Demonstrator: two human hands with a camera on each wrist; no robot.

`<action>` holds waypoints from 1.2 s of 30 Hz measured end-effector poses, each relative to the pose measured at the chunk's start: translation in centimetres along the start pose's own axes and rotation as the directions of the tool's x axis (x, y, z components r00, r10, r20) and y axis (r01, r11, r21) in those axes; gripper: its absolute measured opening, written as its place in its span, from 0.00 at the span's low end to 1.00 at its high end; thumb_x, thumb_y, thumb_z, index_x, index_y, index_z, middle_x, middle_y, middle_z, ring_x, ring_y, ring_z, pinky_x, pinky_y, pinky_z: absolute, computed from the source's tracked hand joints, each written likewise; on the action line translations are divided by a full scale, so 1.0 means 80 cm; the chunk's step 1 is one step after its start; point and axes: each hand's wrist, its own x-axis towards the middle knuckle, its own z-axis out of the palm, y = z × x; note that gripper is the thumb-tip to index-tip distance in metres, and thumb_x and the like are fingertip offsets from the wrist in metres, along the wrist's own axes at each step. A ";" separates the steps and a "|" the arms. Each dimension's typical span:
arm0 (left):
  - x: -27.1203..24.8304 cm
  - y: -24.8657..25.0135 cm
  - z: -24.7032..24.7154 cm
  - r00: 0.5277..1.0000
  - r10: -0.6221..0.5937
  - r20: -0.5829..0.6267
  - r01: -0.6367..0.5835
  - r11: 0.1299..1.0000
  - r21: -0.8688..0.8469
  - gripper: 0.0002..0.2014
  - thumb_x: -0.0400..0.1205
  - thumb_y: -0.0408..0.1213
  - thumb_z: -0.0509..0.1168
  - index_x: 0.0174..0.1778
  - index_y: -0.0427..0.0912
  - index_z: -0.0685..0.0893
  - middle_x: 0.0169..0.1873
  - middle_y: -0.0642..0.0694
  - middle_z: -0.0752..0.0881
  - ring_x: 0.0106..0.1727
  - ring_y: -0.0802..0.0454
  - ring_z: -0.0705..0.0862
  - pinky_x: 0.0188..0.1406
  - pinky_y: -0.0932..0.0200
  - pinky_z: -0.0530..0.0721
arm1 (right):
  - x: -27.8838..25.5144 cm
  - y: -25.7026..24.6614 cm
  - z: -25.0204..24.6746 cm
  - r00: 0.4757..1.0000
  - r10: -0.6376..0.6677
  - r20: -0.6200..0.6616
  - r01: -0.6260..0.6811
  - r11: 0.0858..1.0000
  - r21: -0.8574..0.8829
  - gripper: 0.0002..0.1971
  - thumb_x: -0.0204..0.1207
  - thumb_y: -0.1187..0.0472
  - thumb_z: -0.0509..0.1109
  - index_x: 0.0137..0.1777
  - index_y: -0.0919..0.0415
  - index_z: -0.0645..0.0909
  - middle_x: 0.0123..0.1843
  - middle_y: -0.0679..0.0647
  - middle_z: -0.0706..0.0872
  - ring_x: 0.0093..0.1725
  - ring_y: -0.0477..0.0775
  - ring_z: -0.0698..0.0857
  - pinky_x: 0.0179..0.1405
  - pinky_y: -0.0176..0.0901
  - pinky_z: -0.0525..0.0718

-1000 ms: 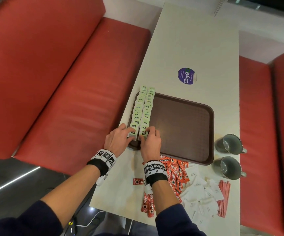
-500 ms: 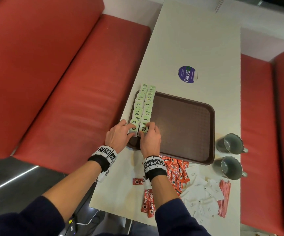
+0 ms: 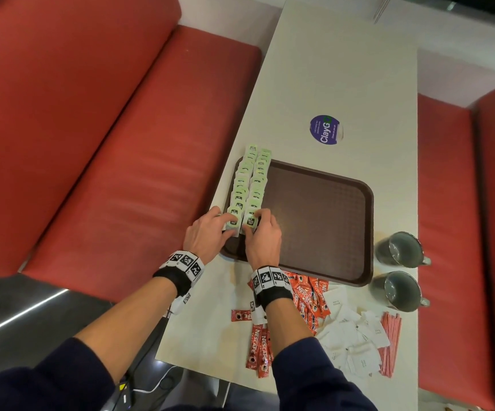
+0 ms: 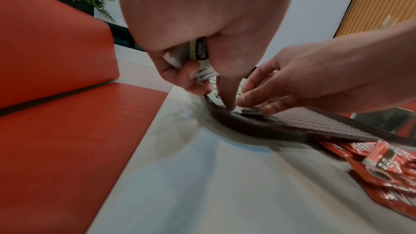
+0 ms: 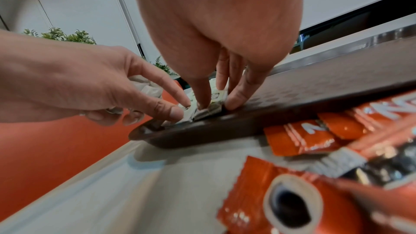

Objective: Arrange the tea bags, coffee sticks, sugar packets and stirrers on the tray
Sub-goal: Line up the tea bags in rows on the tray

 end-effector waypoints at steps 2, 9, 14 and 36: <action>-0.003 -0.001 -0.001 1.000 0.006 0.014 -0.005 0.999 -0.054 0.16 0.88 0.53 0.74 0.71 0.58 0.87 0.54 0.51 0.81 0.52 0.41 0.88 0.43 0.46 0.85 | -0.002 -0.001 -0.005 1.000 -0.006 0.004 0.006 1.000 0.017 0.20 0.83 0.60 0.82 0.69 0.55 0.79 0.68 0.55 0.86 0.65 0.60 0.86 0.63 0.62 0.91; -0.039 0.006 -0.018 0.988 -0.079 0.133 0.145 0.768 -0.624 0.15 0.89 0.38 0.70 0.69 0.55 0.77 0.49 0.50 0.90 0.43 0.57 0.87 0.39 0.66 0.81 | -0.033 -0.009 -0.041 0.999 -0.008 -0.034 0.014 0.980 0.198 0.12 0.87 0.49 0.77 0.65 0.49 0.82 0.60 0.46 0.89 0.54 0.45 0.88 0.54 0.46 0.89; -0.073 0.023 -0.038 0.951 -0.100 0.294 0.310 0.308 -0.899 0.19 0.89 0.25 0.61 0.73 0.47 0.70 0.52 0.30 0.89 0.44 0.46 0.86 0.30 0.56 0.72 | -0.067 -0.025 -0.075 0.983 -0.013 0.183 -0.071 0.891 0.448 0.06 0.92 0.48 0.72 0.62 0.43 0.88 0.51 0.42 0.95 0.51 0.41 0.93 0.54 0.45 0.93; -0.103 0.017 -0.058 0.986 -0.062 0.156 0.168 0.343 -0.924 0.05 0.95 0.35 0.64 0.65 0.40 0.79 0.50 0.38 0.94 0.47 0.38 0.95 0.24 0.62 0.70 | -0.087 -0.031 -0.107 0.933 -0.039 0.357 -0.233 0.690 0.685 0.06 0.87 0.67 0.78 0.60 0.63 0.93 0.54 0.65 0.94 0.53 0.64 0.95 0.55 0.50 0.96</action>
